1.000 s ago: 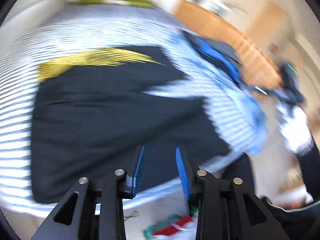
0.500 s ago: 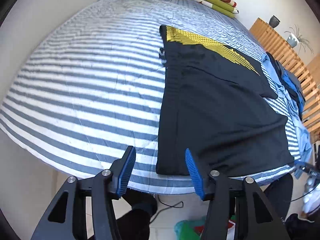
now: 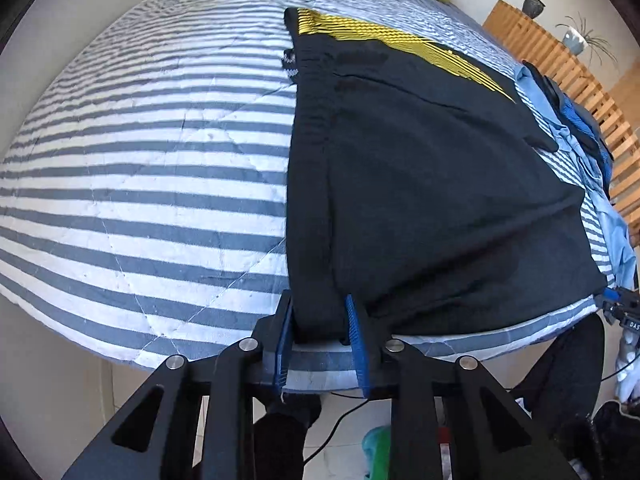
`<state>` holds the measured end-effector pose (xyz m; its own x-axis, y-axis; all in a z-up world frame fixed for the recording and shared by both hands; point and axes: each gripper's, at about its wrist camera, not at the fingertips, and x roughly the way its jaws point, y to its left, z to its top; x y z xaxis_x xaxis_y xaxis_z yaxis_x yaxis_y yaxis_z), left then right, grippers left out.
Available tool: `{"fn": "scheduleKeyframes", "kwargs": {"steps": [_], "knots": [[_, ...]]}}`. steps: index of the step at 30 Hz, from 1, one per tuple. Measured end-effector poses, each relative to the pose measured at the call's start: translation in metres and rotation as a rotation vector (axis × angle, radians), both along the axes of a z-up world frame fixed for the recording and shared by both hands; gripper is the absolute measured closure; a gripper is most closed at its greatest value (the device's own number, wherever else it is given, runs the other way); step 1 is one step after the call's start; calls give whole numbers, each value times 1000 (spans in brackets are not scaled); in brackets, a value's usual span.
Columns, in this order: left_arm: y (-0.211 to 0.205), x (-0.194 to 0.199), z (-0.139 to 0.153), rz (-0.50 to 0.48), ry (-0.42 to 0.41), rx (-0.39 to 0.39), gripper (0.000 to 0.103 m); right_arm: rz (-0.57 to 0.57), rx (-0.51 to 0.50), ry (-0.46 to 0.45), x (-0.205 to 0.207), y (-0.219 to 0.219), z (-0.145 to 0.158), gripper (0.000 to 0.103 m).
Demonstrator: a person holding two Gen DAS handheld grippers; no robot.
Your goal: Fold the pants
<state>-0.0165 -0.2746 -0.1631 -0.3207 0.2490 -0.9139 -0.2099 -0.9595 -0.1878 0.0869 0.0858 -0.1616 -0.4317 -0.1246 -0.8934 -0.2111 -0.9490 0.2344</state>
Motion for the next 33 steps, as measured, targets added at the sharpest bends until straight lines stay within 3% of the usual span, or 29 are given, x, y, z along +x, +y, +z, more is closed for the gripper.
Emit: {"fn": "scheduleKeyframes", "kwargs": {"steps": [2, 6, 9, 12, 15, 19, 23, 26, 29, 33], "knots": [[-3, 2, 10, 12, 26, 16, 78, 27, 23, 3, -2, -6, 4, 101], [-17, 8, 42, 58, 74, 86, 78, 10, 49, 83, 8, -4, 35, 101], [-18, 11, 63, 51, 114, 89, 78, -20, 25, 169, 18, 6, 63, 101], [-10, 8, 65, 51, 101, 57, 78, -35, 45, 149, 15, 6, 66, 101], [-6, 3, 75, 51, 113, 89, 78, -20, 90, 131, 8, 5, 68, 101], [-2, -17, 101, 41, 141, 110, 78, -46, 70, 222, -10, 26, 102, 101], [7, -73, 130, 26, 181, 106, 79, -58, 114, 311, -63, 56, 143, 101], [15, -136, 140, 39, 187, 75, 79, -87, 138, 314, -120, 88, 157, 101], [19, -203, 133, 56, 154, 68, 79, -128, 156, 277, -181, 125, 152, 101], [32, -295, 96, 92, 86, 15, 79, -209, 169, 178, -258, 173, 114, 101]]}}
